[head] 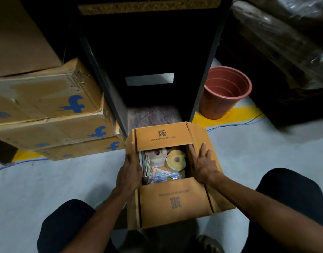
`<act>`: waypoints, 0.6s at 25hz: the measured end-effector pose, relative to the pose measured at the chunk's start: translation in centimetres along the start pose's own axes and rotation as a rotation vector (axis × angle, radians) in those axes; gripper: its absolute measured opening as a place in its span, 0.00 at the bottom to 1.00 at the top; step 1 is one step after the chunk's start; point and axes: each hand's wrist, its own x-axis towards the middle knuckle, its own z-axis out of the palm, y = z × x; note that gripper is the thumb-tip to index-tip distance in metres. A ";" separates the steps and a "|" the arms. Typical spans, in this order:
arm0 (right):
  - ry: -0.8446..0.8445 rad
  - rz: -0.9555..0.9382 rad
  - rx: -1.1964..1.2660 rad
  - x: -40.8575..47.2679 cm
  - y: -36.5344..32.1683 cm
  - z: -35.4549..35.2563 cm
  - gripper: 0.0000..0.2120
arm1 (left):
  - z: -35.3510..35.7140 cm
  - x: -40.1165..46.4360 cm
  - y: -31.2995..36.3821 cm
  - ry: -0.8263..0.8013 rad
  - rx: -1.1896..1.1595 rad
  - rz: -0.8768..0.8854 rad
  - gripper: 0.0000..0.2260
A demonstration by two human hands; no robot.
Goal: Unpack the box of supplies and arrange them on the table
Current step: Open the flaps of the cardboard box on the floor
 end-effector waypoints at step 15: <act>0.083 -0.224 0.256 1.1 1.5 1.4 0.49 | 0.9 0.4 -0.7 0.012 -0.222 0.067 0.39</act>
